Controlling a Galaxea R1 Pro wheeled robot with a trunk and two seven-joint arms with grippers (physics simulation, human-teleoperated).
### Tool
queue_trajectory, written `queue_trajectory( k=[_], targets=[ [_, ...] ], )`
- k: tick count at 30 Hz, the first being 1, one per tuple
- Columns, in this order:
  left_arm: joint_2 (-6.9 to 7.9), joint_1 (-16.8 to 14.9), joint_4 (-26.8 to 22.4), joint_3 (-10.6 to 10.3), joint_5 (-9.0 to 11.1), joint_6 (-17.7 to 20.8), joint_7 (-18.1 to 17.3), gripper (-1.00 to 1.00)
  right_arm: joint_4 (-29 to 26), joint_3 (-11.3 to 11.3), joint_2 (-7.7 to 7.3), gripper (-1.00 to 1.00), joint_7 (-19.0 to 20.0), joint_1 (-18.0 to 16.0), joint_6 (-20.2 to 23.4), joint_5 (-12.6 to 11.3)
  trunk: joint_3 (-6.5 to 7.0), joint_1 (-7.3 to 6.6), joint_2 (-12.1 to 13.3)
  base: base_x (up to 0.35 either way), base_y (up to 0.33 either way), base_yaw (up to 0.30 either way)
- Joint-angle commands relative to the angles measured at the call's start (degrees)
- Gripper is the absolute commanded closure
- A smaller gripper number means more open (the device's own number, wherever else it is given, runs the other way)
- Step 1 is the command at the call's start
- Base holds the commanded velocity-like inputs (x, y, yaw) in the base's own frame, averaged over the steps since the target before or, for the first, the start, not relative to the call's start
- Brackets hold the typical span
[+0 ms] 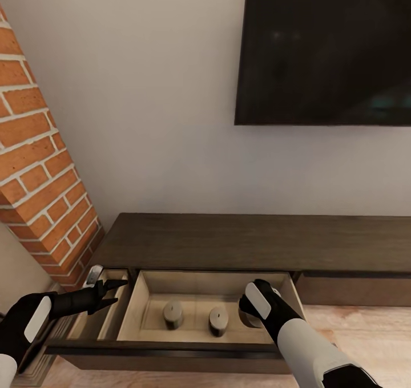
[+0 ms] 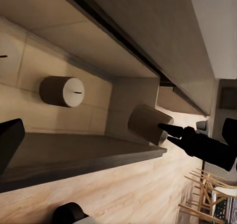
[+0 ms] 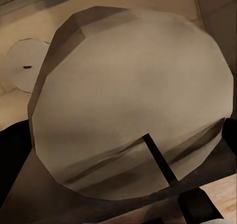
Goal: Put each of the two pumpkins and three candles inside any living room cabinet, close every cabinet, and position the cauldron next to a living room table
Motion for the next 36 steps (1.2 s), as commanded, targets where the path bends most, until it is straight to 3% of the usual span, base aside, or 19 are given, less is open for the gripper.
queue_trajectory(
  k=[1,9,36],
  targets=[
    [0.0,0.0,0.0,0.0,0.0,0.0,0.0,-1.0,0.0,0.0,0.0,1.0,0.0,0.0,0.0,0.0,0.0,0.0,0.0,0.152,-0.03,0.0],
    [0.08,0.0,0.0,0.1,0.2,0.1,0.0,-1.0,0.0,0.0,0.0,1.0,0.0,0.0,0.0,0.0,0.0,0.0,0.0,0.033,-0.006,0.0],
    [-0.03,0.0,0.0,0.1,0.3,-0.1,0.0,-1.0,-0.5,0.0,-0.27,1.0,0.2,0.1,0.4,-0.2,-4.85,5.93,-10.8,0.0,0.0,0.0]
  ],
)
